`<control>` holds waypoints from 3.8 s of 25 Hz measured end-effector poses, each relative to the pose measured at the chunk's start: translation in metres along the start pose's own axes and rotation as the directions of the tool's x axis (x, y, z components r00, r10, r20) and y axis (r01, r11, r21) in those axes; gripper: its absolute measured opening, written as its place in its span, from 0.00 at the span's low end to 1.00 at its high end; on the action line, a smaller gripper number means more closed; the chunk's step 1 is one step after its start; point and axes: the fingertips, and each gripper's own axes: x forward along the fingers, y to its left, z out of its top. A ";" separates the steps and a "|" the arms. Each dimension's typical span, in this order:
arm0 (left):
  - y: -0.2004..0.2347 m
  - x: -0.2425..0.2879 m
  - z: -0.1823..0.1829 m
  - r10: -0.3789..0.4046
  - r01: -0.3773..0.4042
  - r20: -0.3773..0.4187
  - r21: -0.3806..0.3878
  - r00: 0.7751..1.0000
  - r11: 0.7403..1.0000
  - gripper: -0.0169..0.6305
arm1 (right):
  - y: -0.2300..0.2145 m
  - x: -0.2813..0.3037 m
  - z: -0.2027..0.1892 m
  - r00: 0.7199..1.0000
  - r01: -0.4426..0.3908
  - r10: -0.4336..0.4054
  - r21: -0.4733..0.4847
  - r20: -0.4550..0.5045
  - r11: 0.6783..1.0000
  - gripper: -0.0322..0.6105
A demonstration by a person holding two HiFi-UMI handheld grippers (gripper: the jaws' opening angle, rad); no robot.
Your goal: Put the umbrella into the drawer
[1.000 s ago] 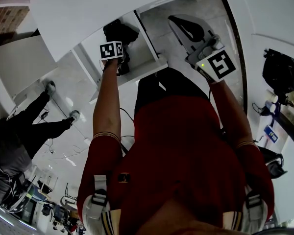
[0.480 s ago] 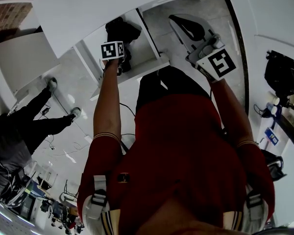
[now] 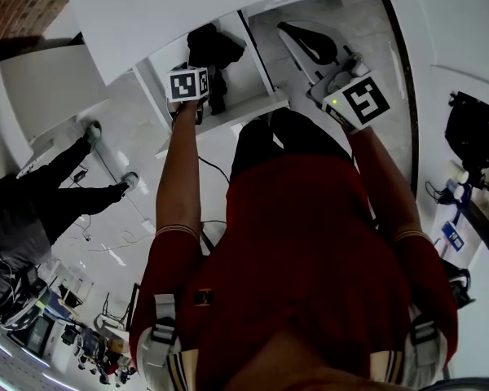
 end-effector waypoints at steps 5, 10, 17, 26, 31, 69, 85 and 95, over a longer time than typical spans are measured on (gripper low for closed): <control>0.001 -0.025 0.012 0.019 -0.020 0.066 0.023 0.998 1.000 0.50 | 0.006 0.004 0.004 1.000 -0.014 0.014 0.007 0.015 1.000 0.05; 0.000 -0.052 0.028 0.022 -0.027 0.145 0.031 0.989 0.999 0.50 | 0.008 0.007 0.007 1.000 -0.023 0.023 0.004 0.020 1.000 0.05; 0.001 -0.101 0.044 0.072 -0.098 0.248 0.091 0.966 0.991 0.50 | 0.013 0.009 0.014 0.998 -0.046 0.045 0.005 0.041 0.999 0.05; -0.011 -0.190 0.082 0.084 -0.136 0.485 0.072 0.870 0.988 0.50 | 0.019 0.012 0.025 0.996 -0.061 0.061 0.002 0.066 0.998 0.05; -0.035 -0.237 0.105 0.039 -0.108 0.603 0.079 0.797 0.991 0.50 | 0.023 0.012 0.035 0.994 -0.068 0.068 -0.008 0.084 0.998 0.05; -0.152 -0.416 0.121 -0.220 -0.077 0.913 0.261 0.344 0.962 0.04 | 0.087 -0.043 0.129 0.961 -0.076 0.109 -0.138 0.254 0.988 0.05; -0.161 -0.418 0.113 -0.260 -0.045 0.908 0.290 0.328 0.956 0.04 | 0.104 -0.053 0.138 0.957 -0.053 0.104 -0.191 0.270 0.980 0.05; -0.164 -0.416 0.108 -0.268 -0.028 0.905 0.294 0.331 0.955 0.04 | 0.106 -0.059 0.134 0.961 -0.044 0.094 -0.191 0.259 0.981 0.05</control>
